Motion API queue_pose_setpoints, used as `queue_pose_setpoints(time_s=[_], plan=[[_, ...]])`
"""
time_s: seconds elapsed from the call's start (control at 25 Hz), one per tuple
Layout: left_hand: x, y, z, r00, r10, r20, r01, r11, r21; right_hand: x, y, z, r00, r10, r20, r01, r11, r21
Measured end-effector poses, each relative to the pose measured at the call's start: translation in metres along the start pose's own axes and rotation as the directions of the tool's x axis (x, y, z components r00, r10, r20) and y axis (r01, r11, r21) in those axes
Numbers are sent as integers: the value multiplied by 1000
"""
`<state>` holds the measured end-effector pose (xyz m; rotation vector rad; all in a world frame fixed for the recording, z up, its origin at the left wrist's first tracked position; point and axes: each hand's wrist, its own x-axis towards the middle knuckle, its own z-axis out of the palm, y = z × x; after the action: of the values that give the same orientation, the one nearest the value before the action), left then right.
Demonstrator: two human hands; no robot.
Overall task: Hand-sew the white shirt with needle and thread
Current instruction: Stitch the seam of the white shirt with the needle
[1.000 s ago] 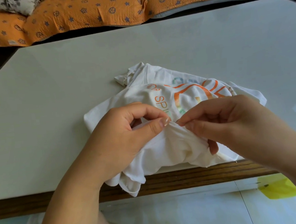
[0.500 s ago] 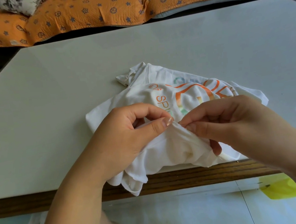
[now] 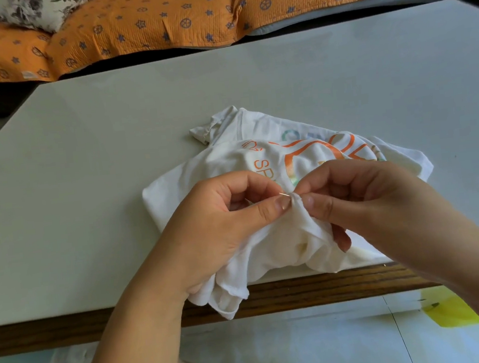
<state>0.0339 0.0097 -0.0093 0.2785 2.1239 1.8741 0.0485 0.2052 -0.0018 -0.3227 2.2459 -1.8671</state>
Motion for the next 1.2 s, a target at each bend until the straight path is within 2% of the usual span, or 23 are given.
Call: queue_pose_setpoints(time_s=[0.32,0.48,0.6,0.8,0.96,1.08,1.2], plan=[[4,-2,5,993,-107,-45,93,966,-242,9,0,1,990,-55,-130,45,996,-76],[3,-1,5,982,-171,-81,133,928,-349,14,1,1,992,-21,-126,18,999,-32],[3,0,6,974,-194,-120,141,925,-353,16,-1,3,994,1,-106,-6,999,-53],[4,1,10,969,-218,-118,164,921,-354,14,-4,5,997,0,-73,-16,978,-210],[8,0,13,965,-232,-119,165,897,-409,12,-4,13,993,-87,-85,57,951,-304],[9,-1,12,964,-218,-151,150,918,-368,13,-7,15,991,-69,-118,43,977,-207],[7,-1,15,966,-197,-170,146,951,-273,19,-7,16,964,-64,-258,16,983,-183]])
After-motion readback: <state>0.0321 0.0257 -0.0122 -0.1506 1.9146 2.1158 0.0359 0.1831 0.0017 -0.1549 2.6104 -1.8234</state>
